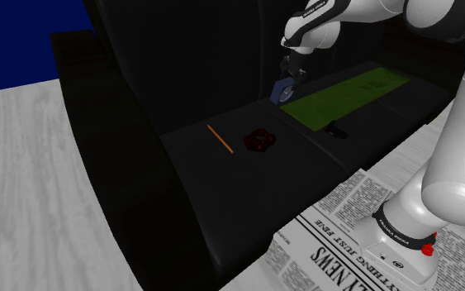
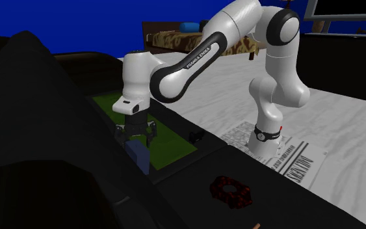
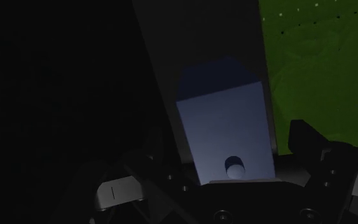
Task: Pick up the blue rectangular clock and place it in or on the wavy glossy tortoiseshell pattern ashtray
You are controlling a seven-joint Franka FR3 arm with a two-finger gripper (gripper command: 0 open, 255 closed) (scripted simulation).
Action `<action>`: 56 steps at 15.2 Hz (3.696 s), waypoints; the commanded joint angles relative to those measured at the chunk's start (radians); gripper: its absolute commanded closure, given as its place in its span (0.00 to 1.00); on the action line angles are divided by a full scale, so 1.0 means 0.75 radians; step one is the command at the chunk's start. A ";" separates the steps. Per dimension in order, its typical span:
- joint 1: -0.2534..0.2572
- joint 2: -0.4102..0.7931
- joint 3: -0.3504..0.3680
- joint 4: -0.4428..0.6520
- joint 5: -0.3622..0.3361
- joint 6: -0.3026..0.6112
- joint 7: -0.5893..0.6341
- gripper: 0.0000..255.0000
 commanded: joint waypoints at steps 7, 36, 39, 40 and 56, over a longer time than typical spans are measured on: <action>-0.001 0.025 0.001 -0.014 0.001 0.034 -0.003 1.00; 0.058 -0.183 -0.043 0.159 -0.153 -0.319 0.133 1.00; 0.127 -0.315 -0.025 0.009 -0.233 -0.280 0.240 1.00; 0.147 -0.357 -0.016 -0.036 -0.259 -0.269 0.278 1.00; 0.329 -0.864 0.292 -0.536 -0.495 -0.254 0.881 1.00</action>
